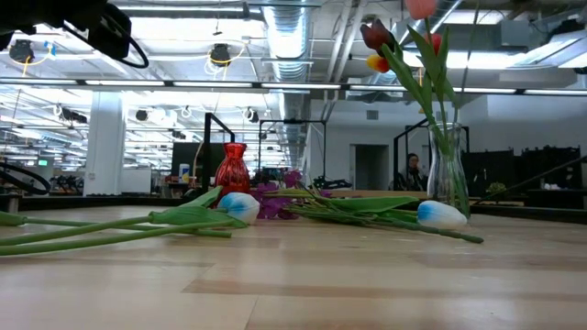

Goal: Pick and place flowers into a vace then onto a shelf
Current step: Put the orange flower into the transparent vase

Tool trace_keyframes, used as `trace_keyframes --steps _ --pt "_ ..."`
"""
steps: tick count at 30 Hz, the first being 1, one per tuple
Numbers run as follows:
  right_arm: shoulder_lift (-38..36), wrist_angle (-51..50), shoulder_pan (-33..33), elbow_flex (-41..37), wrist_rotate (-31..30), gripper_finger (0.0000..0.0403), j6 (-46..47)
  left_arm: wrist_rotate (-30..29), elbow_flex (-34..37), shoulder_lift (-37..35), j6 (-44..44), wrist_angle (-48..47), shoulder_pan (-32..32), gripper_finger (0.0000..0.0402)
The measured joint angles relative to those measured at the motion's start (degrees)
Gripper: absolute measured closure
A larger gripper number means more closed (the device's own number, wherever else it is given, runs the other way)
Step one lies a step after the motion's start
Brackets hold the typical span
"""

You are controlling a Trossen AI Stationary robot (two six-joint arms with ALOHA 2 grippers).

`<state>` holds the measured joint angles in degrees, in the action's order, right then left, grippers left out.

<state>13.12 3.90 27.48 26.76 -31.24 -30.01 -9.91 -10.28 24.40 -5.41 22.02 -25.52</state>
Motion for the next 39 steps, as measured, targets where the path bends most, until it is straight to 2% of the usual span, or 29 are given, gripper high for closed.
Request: trace_keyframes --steps 6,14,26,33,39 --pt "0.0 1.7 -2.5 -1.0 2.6 0.0403 1.0 0.0 0.0 0.0 0.0 0.0 0.0 0.0345" --pt "-0.1 6.4 -5.9 -5.0 2.8 0.0403 0.7 0.0 0.0 0.0 0.0 0.0 0.0 0.0345" --pt "0.0 6.5 -9.3 -5.5 2.9 0.0402 3.1 0.0 0.0 0.0 -0.1 -0.1 0.0 0.0345" --pt "0.0 6.5 -11.9 -5.5 2.8 0.0389 4.9 0.0 0.0 0.0 -0.2 -0.1 0.0 0.0345" --pt "0.0 6.2 -14.9 -5.5 2.9 0.0399 7.5 0.0 0.0 0.0 -0.2 -0.1 0.0 0.0345"
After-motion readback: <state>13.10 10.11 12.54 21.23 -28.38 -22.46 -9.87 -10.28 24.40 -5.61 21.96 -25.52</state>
